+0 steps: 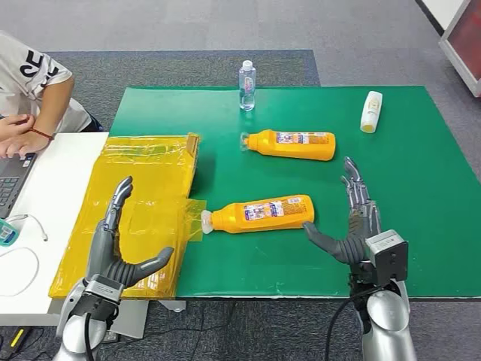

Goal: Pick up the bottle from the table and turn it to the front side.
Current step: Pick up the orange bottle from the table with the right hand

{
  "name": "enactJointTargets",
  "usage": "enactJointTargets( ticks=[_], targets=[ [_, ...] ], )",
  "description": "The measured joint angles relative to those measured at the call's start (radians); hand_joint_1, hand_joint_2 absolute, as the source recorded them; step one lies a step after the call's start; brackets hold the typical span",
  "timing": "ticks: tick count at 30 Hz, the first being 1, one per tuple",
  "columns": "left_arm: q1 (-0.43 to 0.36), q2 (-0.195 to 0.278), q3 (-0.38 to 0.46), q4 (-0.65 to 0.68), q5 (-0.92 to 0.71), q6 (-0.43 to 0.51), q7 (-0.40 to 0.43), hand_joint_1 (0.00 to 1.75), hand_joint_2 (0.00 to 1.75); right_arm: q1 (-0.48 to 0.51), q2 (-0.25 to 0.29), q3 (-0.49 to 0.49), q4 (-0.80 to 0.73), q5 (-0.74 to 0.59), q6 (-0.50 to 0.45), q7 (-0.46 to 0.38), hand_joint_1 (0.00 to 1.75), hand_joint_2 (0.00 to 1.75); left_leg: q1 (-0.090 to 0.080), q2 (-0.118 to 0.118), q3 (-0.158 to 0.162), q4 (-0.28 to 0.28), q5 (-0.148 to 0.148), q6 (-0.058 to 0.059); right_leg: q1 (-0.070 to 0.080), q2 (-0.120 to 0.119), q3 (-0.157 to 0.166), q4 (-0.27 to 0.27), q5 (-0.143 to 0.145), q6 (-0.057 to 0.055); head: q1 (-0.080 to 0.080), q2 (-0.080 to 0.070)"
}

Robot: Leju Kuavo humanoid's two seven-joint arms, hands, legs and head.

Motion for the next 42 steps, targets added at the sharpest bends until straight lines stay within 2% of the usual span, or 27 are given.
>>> enactJointTargets(
  ticks=[8,11,14,16,19,22,25,28,32,35,42],
  targets=[
    [-0.001,0.0,-0.003,0.004,0.0,-0.001,0.0,0.0,1.75,-0.001,0.0,0.004,0.001,0.053,-0.019,-0.001,0.0,1.75,0.0,0.0,0.0,0.0,0.0,0.0,0.0,0.0,0.0,0.0,0.0,0.0,0.0,0.0],
    [-0.007,0.002,-0.011,0.01,0.003,-0.006,-0.001,0.0,1.75,-0.017,-0.012,0.029,0.01,0.16,-0.039,-0.005,0.0,1.75,0.0,0.0,0.0,0.0,0.0,0.0,0.0,0.0,0.0,0.0,0.0,0.0,0.0,0.0],
    [-0.028,0.006,-0.025,0.026,0.014,-0.014,-0.007,0.0,1.75,-0.065,-0.052,0.093,0.05,0.285,-0.047,-0.008,0.0,1.75,0.0,0.0,0.0,0.0,0.001,0.0,0.0,0.0,0.0,0.0,0.001,0.0,0.0,0.0],
    [-0.051,0.012,-0.036,0.047,0.028,-0.018,-0.018,0.0,1.75,-0.124,-0.095,0.159,0.11,0.338,-0.038,-0.009,0.0,1.75,0.0,0.0,0.0,0.0,0.002,0.001,0.0,0.0,0.0,0.0,0.003,0.0,0.0,0.0],
    [-0.095,0.023,-0.057,0.091,0.057,-0.023,-0.039,0.0,1.75,-0.274,-0.171,0.31,0.269,0.421,-0.031,-0.001,0.0,1.75,0.0,0.0,-0.001,0.0,0.004,0.001,0.0,0.0,0.0,0.0,0.006,0.0,0.0,0.0],
    [-0.13,0.032,-0.075,0.13,0.076,-0.026,-0.053,0.0,1.75,-0.448,-0.2,0.48,0.457,0.465,-0.032,0.025,0.0,1.75,0.0,0.0,-0.001,0.0,0.008,0.001,0.0,0.0,0.0,0.0,0.007,0.0,0.0,0.0],
    [-0.152,0.036,-0.092,0.158,0.082,-0.027,-0.056,0.0,1.75,-0.605,-0.2,0.635,0.618,0.49,-0.018,0.06,0.0,1.75,0.0,0.0,-0.001,0.0,0.01,0.001,0.0,-0.001,0.0,0.001,0.008,0.0,0.0,0.0],
    [-0.164,0.04,-0.102,0.179,0.083,-0.029,-0.057,0.0,1.75,-0.702,-0.193,0.741,0.724,0.5,0.0,0.079,0.0,1.75,0.0,-0.001,-0.001,0.0,0.01,0.001,0.001,-0.002,0.0,0.001,0.008,0.0,0.0,0.0],
    [-0.174,0.047,-0.11,0.198,0.091,-0.035,-0.06,0.0,1.75,-0.782,-0.174,0.838,0.824,0.531,0.035,0.112,0.0,1.75,0.0,-0.001,-0.001,0.0,0.01,0.001,0.0,-0.002,0.0,0.001,0.008,0.0,0.0,0.0],
    [-0.182,0.049,-0.118,0.21,0.099,-0.038,-0.064,0.0,1.75,-0.829,-0.14,0.911,0.904,0.56,0.066,0.147,0.0,1.75,0.0,-0.001,-0.001,0.0,0.009,0.001,0.0,-0.002,-0.001,0.001,0.008,-0.001,0.0,0.0],
    [-0.19,0.055,-0.125,0.23,0.106,-0.029,-0.068,0.0,1.75,-0.885,-0.064,1.025,1.079,0.603,0.082,0.217,0.0,1.75,0.0,-0.001,-0.001,0.0,0.009,0.0,0.001,-0.001,-0.001,0.001,0.007,-0.001,0.0,0.0]
  ],
)
